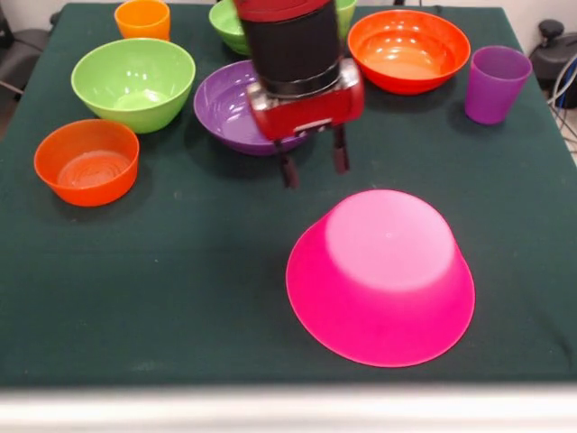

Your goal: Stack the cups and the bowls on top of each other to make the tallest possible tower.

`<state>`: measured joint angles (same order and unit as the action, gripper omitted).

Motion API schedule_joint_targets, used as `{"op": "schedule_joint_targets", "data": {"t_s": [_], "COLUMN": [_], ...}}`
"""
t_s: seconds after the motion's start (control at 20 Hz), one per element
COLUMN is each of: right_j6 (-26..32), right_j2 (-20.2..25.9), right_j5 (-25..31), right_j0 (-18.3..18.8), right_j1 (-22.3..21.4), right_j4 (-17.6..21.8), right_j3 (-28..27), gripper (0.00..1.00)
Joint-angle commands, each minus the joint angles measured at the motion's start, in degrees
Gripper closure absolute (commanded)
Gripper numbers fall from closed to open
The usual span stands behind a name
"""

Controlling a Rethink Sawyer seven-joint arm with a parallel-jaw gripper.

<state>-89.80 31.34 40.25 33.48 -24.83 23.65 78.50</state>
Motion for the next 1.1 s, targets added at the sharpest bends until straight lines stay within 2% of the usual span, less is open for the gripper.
{"op": "schedule_joint_targets", "data": {"t_s": [0.05, 0.35, 0.6, 0.85, 1.1], "right_j6": [-16.50, -21.81, -27.43, -31.43, -34.54], "right_j2": [-7.05, -7.39, -8.12, -9.71, -12.20], "right_j5": [-3.86, -5.18, -6.90, -8.92, -11.79], "right_j0": [-4.96, -8.45, -12.77, -16.90, -21.07], "right_j1": [-5.24, -7.14, -7.70, -6.38, -3.29], "right_j4": [-1.28, -2.78, -4.51, -6.06, -7.16], "right_j3": [9.46, 10.83, 10.54, 8.42, 5.19], "gripper": [0.00, 0.00, 0.00, 0.00, 0.00]}}
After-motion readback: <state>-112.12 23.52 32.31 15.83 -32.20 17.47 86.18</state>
